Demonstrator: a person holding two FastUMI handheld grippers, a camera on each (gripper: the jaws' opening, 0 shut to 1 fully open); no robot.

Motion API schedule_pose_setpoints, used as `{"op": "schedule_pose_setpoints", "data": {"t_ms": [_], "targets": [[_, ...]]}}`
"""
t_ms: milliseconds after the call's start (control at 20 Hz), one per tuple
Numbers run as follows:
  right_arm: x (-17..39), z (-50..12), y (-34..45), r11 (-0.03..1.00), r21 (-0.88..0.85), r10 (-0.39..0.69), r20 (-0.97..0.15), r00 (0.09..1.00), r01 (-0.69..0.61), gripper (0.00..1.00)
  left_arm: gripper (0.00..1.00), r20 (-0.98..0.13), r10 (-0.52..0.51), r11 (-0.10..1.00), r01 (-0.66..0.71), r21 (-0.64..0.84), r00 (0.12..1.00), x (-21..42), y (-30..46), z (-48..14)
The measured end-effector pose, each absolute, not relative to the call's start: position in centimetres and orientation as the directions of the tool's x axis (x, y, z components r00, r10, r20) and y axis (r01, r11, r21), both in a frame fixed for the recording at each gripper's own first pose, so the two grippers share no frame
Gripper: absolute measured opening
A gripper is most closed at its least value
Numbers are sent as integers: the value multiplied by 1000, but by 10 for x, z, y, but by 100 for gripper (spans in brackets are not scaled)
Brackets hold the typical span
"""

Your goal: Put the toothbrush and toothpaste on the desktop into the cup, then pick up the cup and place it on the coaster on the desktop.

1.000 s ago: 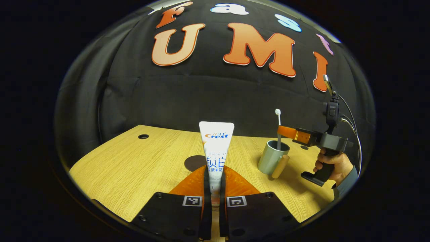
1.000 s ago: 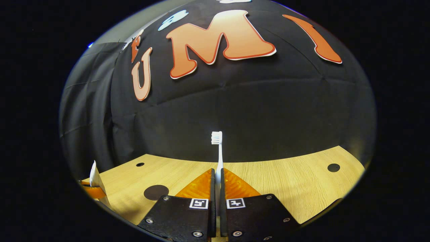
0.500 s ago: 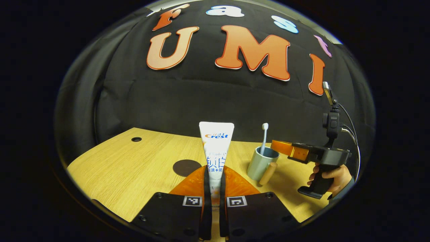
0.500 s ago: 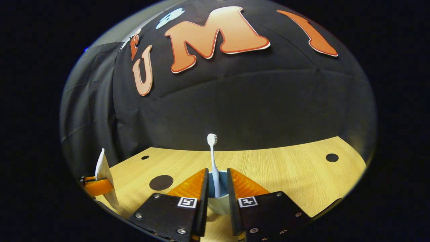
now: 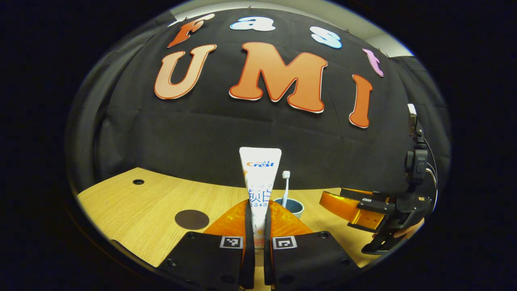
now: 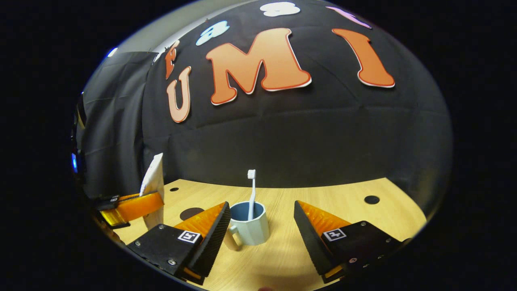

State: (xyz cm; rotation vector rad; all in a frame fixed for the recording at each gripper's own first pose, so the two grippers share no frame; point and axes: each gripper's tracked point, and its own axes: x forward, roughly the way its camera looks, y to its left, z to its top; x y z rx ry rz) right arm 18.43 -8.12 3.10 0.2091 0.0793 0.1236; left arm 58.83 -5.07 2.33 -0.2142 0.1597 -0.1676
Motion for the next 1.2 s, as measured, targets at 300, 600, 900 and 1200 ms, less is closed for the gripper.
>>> {"op": "schedule_pose_setpoints", "data": {"t_ms": [300,600,900,1200], "targets": [[149,39,-104,967,238,99,-37,994,-88,97,12,-31,-216,949,202,-243,976,617,-91,49],[118,46,-114,978,196,76,0,997,-75,97,12,58,-242,937,249,-247,969,644,-109,69],[93,48,-111,971,225,85,20,996,-87,97,12,107,-287,914,305,-266,952,669,-123,70],[77,47,-121,980,190,60,24,998,-63,97,12,101,-302,909,319,-270,948,697,-138,57]]}}
